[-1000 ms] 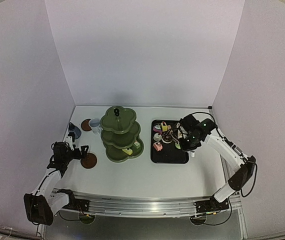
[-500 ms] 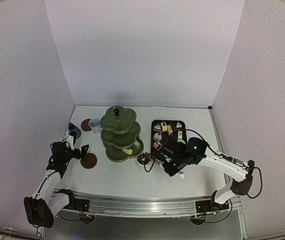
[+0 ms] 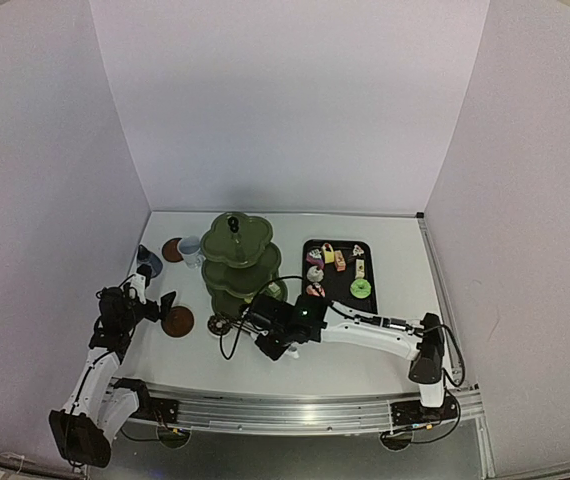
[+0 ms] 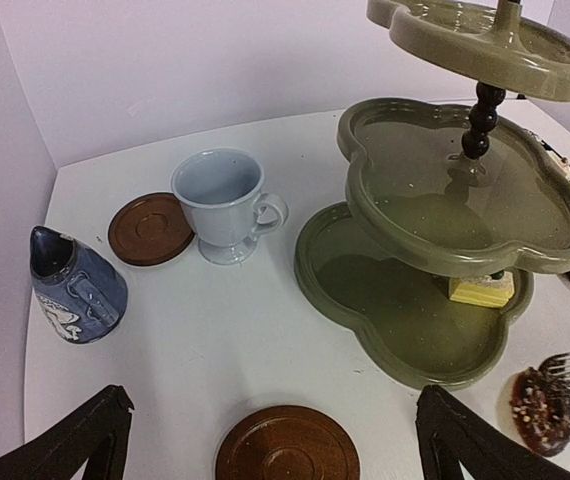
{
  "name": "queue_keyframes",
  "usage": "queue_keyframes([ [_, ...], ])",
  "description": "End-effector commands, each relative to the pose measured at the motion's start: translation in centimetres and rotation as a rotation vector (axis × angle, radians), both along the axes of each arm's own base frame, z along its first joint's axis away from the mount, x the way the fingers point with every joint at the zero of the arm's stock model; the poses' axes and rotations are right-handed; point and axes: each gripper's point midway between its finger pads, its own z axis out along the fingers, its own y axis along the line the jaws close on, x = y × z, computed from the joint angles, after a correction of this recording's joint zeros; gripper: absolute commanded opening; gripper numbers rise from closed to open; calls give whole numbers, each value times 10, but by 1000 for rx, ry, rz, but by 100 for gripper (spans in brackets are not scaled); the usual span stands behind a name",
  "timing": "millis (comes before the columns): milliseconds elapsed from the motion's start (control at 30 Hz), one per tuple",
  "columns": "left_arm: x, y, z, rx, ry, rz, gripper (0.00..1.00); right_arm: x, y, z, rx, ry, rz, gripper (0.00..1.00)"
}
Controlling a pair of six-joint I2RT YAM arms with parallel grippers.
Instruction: Serve the afternoon tea
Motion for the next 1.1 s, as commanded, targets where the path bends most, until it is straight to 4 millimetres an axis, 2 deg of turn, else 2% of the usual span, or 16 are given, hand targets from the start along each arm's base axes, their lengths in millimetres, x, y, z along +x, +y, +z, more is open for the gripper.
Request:
queue_keyframes([
  [0,-1,-2,8,5,-30,-17,100,34,49,24,124,-187,10,0],
  [167,-2,-2,7,3,-28,-22,100,54,60,10,90,-273,-25,0],
  [467,-3,-3,5,-1,-24,-26,100,70,73,-19,64,-317,-65,0],
  [700,-4,-4,3,-1,-15,-30,100,91,67,-25,56,-376,-182,0],
  [900,-3,-4,1,-1,-11,-34,100,103,62,-40,30,-389,-233,0],
  [1067,-4,-4,0,2,-8,-35,100,111,56,-41,17,-412,-269,0],
])
